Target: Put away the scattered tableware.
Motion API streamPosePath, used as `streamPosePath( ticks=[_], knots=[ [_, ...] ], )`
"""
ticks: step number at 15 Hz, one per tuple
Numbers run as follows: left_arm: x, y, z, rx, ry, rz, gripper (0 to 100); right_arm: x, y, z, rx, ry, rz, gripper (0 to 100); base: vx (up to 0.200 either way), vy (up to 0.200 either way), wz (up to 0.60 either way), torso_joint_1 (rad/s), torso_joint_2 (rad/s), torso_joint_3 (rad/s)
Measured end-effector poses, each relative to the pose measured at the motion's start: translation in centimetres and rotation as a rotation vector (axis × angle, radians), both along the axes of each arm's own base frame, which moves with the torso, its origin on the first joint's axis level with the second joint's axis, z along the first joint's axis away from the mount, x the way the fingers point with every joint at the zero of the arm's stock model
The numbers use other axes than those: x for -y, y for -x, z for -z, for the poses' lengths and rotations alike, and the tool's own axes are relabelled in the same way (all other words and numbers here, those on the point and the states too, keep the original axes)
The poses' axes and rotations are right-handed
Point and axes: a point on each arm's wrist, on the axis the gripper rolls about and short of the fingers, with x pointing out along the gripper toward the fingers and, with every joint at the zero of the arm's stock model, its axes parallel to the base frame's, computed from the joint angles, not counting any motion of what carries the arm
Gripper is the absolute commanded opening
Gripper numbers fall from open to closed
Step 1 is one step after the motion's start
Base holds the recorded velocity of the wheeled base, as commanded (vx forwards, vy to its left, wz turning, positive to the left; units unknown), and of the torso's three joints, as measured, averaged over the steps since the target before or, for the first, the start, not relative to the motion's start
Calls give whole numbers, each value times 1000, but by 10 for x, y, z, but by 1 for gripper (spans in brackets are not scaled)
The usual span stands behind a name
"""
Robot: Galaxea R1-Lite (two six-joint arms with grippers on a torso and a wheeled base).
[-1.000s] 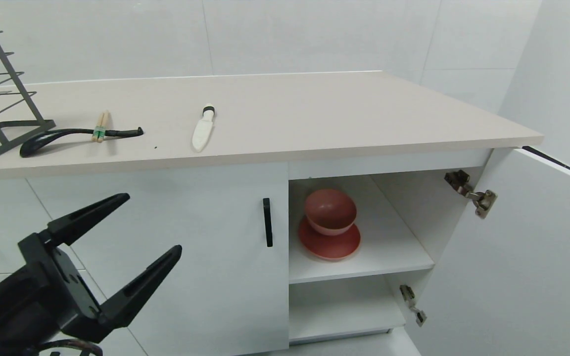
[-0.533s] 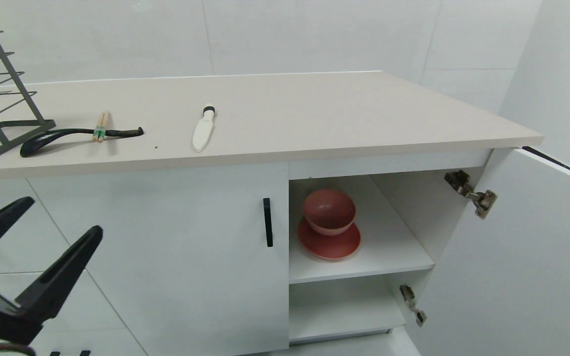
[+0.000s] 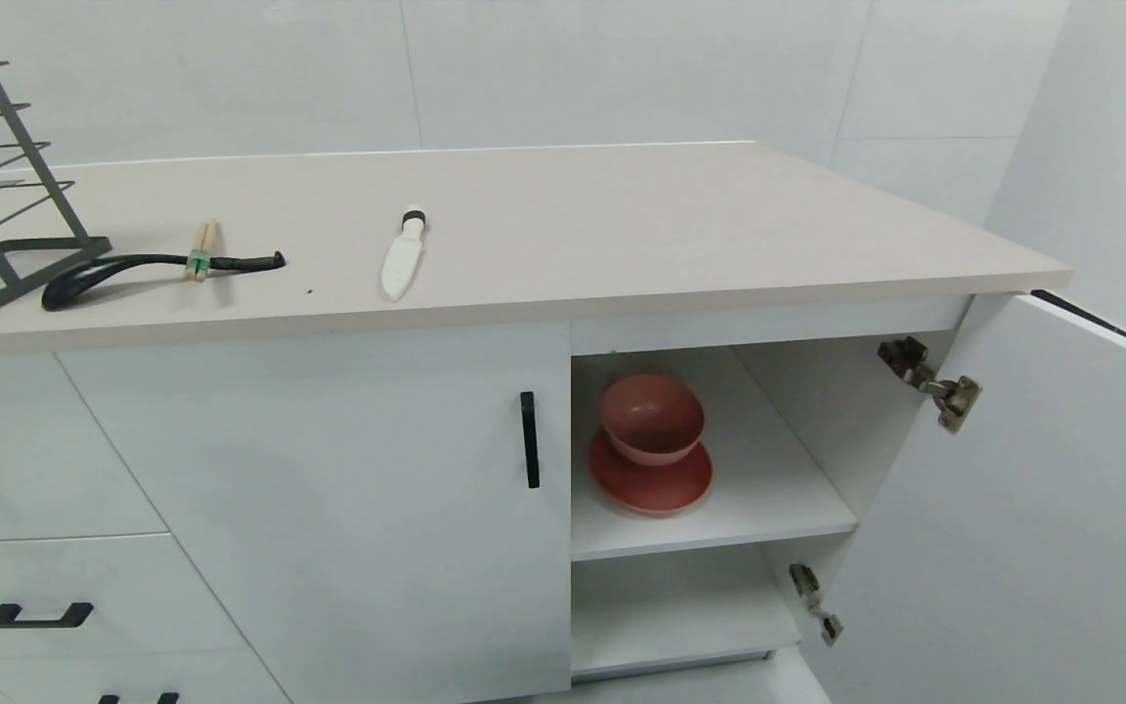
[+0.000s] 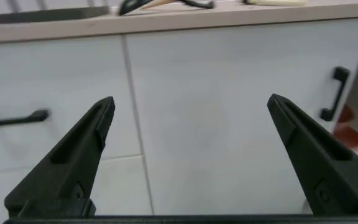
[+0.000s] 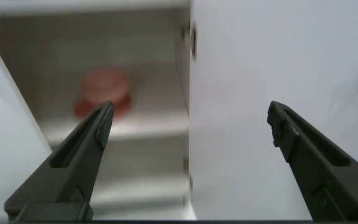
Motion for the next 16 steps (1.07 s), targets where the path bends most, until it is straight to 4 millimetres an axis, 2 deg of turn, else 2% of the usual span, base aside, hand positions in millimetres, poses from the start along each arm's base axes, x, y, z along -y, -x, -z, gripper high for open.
streamPosePath(
  ticks=[1, 5, 9, 10, 12, 16],
  knots=[
    [0, 6, 2, 30, 6, -34, 100, 0, 0, 8, -54, -4, 2, 100, 0, 0, 0, 0, 0, 0],
    [2, 14, 18, 58, -4, -89, 100, 0, -1, 9, -33, -1, 3, 100, 0, 0, 0, 0, 0, 0],
    [2, 13, 33, -51, -13, -103, 100, 0, -1, 9, -34, -1, 4, 100, 0, 0, 0, 0, 0, 0],
    [2, 12, 42, -140, -25, -108, 100, 0, -1, 9, -34, -1, 3, 100, 0, 0, 0, 0, 0, 0],
    [1, 13, 50, -209, -54, -124, 100, 0, -1, 9, -33, -1, 3, 100, 0, 0, 0, 0, 0, 0],
    [3, 15, 51, -179, -75, -25, 100, 0, -1, 9, -33, 0, 3, 100, 0, 0, 0, 0, 0, 0]
  ],
)
